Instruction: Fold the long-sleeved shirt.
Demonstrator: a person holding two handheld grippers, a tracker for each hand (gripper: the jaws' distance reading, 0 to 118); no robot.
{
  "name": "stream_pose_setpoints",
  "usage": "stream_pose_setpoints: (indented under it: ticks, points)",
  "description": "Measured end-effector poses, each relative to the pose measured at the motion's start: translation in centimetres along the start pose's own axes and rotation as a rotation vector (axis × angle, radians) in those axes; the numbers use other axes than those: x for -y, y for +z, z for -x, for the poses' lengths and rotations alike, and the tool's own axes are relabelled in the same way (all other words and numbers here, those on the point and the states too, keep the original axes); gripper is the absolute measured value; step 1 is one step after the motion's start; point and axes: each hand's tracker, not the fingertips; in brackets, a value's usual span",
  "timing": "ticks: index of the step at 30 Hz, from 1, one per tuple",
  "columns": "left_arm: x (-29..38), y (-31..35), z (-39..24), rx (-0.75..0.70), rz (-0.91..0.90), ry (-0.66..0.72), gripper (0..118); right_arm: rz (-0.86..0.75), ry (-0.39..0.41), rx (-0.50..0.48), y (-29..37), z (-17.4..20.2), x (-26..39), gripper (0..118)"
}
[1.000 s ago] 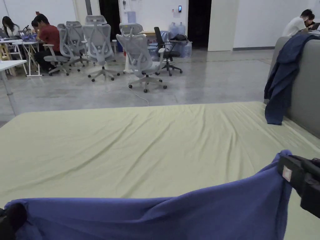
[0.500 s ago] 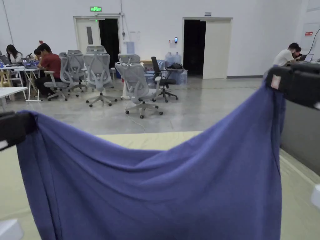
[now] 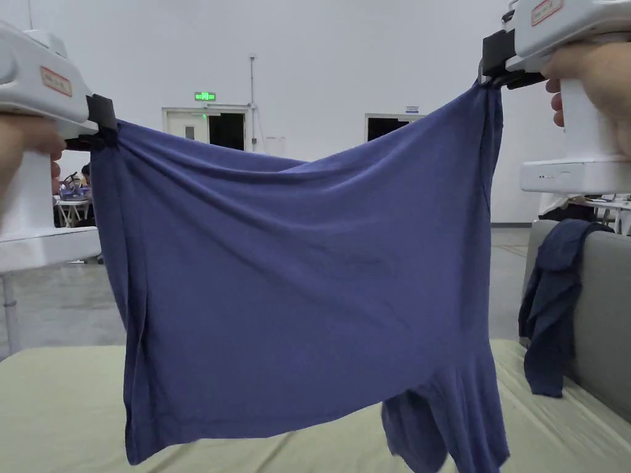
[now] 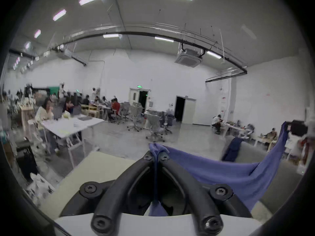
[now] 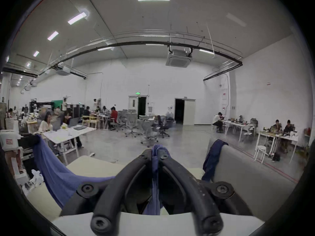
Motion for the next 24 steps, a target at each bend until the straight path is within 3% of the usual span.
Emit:
stream_pose_setpoints:
  ticks: [8,13,18,24]
  points:
    - [-0.8,-8.5,-0.3,-0.068,0.070,-0.030,0,0.076,0.028,0.140,-9.5,0.2,-0.7,9]
    - [2.0,-13.4,0.8,-0.050,0.083,0.006,0,0.109,0.014,0.146,-15.5,-0.7,2.1,9]
    - [9.5,-18.4,1.7,-0.048,0.172,-0.001,0,0.264,0.023,0.136,-21.2,0.1,12.0,9]
    - [24.9,-25.0,3.4,-0.055,0.397,0.015,0,0.505,0.024,0.103,-26.7,1.8,30.8,9]
